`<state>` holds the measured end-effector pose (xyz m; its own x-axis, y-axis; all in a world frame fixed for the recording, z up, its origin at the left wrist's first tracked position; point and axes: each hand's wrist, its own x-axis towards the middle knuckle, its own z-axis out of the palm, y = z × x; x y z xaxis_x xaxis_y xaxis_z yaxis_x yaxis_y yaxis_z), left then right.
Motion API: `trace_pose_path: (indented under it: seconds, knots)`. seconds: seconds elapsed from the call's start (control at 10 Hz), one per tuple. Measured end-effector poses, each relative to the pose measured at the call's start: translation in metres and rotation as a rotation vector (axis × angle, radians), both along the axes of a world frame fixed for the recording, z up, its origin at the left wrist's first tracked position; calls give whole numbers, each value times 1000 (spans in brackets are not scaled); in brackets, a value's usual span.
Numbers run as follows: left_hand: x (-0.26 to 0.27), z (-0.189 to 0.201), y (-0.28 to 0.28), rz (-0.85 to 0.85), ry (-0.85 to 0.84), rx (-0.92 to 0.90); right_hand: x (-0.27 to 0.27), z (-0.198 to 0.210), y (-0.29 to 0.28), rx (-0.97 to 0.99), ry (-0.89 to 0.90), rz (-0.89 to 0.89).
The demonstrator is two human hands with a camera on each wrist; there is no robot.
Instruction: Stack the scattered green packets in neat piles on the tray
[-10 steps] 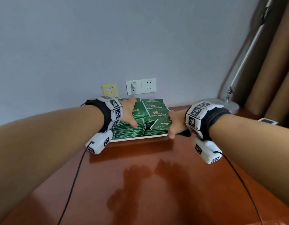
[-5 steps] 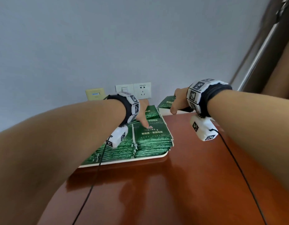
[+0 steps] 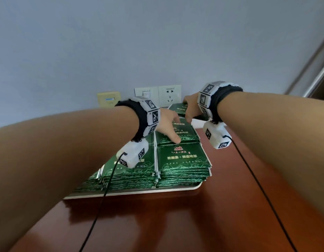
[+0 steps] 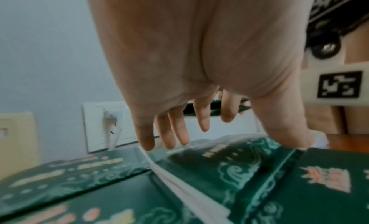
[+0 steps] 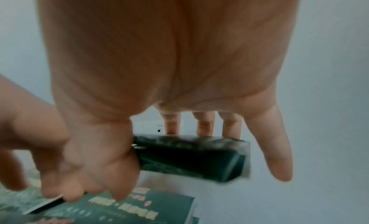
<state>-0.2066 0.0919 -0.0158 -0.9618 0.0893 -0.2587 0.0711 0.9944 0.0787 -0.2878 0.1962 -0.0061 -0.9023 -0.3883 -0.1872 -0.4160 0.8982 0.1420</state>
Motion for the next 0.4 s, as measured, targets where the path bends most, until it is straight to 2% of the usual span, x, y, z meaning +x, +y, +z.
trace_pose_path:
  seconds: [0.2, 0.4]
  knots:
    - [13, 12, -35, 121, 172, -10, 2, -2, -12, -179, -119, 119]
    - [20, 11, -53, 170, 188, -55, 2, 0, -18, -270, -173, 166]
